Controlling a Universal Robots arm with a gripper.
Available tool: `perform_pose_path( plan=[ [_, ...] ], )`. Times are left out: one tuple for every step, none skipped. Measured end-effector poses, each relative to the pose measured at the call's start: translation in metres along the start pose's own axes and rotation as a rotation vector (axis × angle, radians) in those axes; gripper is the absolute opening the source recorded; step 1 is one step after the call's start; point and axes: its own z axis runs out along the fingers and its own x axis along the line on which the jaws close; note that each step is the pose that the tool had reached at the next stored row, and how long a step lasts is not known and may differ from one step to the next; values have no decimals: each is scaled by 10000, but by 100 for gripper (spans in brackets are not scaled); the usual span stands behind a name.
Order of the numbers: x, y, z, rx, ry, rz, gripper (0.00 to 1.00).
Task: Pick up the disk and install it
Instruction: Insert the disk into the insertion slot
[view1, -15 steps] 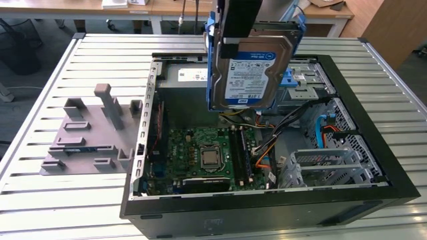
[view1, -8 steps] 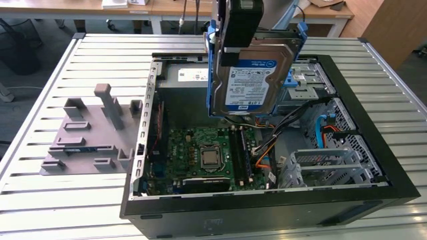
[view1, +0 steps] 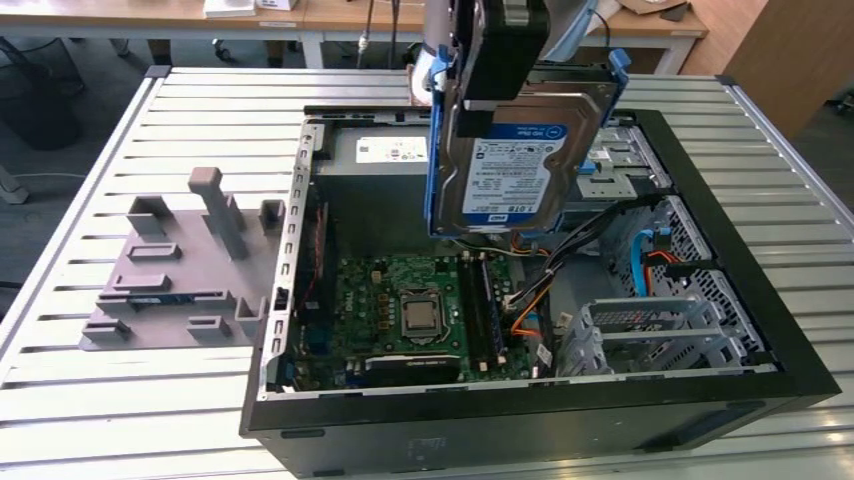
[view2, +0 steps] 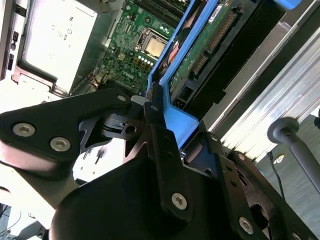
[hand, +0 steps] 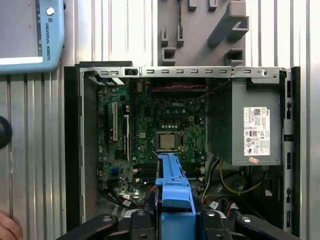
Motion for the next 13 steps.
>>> perform_pose_path(
  plan=[
    [18,-1,2,0,1,1,36],
    [36,-2,4,0,0,2,36],
    [54,-3,7,1,-2,3,36],
    [73,-5,9,1,-2,5,36],
    [89,-6,11,1,-2,7,36],
    [105,-9,12,1,-1,9,36],
    [117,-13,15,1,0,10,36],
    [125,-23,18,1,1,10,36],
    [128,-32,23,2,4,11,36],
    [129,-46,26,1,7,12,36],
    [129,-65,30,1,9,12,36],
    [129,-86,33,1,8,12,36],
    [129,-109,37,1,7,12,36]
  ],
)
